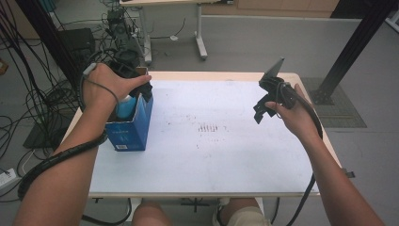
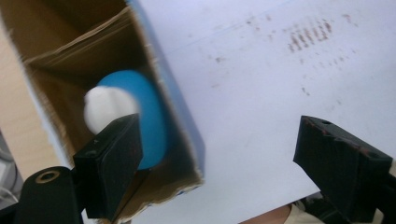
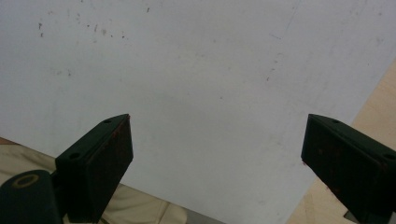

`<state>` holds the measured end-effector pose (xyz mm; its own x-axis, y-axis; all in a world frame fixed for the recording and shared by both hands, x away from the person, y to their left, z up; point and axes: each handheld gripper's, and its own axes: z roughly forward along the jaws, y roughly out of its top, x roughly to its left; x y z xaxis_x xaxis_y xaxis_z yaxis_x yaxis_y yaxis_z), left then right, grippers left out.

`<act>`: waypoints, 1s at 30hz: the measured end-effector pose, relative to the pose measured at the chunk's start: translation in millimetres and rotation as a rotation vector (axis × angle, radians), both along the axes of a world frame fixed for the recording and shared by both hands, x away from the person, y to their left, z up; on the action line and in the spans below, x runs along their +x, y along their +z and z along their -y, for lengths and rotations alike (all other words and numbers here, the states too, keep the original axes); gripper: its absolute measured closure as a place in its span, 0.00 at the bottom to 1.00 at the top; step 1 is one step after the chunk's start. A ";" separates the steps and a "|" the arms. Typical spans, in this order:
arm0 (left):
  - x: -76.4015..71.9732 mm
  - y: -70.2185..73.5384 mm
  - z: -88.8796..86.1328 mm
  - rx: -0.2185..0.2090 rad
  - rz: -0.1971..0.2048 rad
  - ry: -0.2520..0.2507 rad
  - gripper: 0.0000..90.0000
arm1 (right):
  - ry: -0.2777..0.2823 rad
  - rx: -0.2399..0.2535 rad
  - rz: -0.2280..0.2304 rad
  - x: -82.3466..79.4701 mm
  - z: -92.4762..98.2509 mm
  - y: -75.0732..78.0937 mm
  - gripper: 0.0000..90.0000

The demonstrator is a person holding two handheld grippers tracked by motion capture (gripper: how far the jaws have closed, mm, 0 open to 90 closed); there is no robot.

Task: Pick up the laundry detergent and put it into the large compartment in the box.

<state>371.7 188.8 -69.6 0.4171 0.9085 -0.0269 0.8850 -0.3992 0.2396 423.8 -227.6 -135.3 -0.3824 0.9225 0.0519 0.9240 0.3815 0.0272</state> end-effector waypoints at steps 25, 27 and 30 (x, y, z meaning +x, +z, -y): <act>-16.2 10.3 94.9 0.061 0.025 -0.565 0.15 | -0.016 0.004 -0.028 21.2 6.7 -7.1 0.10; -16.4 10.7 101.1 0.069 0.024 -0.586 0.15 | -0.018 0.004 -0.028 22.6 6.1 -7.0 0.10; -16.3 10.8 104.8 0.069 0.027 -0.613 0.15 | -0.014 0.011 -0.032 24.1 5.4 -7.6 0.10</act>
<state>355.5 84.0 -58.8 0.8634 0.5028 0.0411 0.4839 -0.8485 0.2143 448.0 -233.0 -142.9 -0.3671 0.9272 0.0740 0.9298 0.3680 0.0021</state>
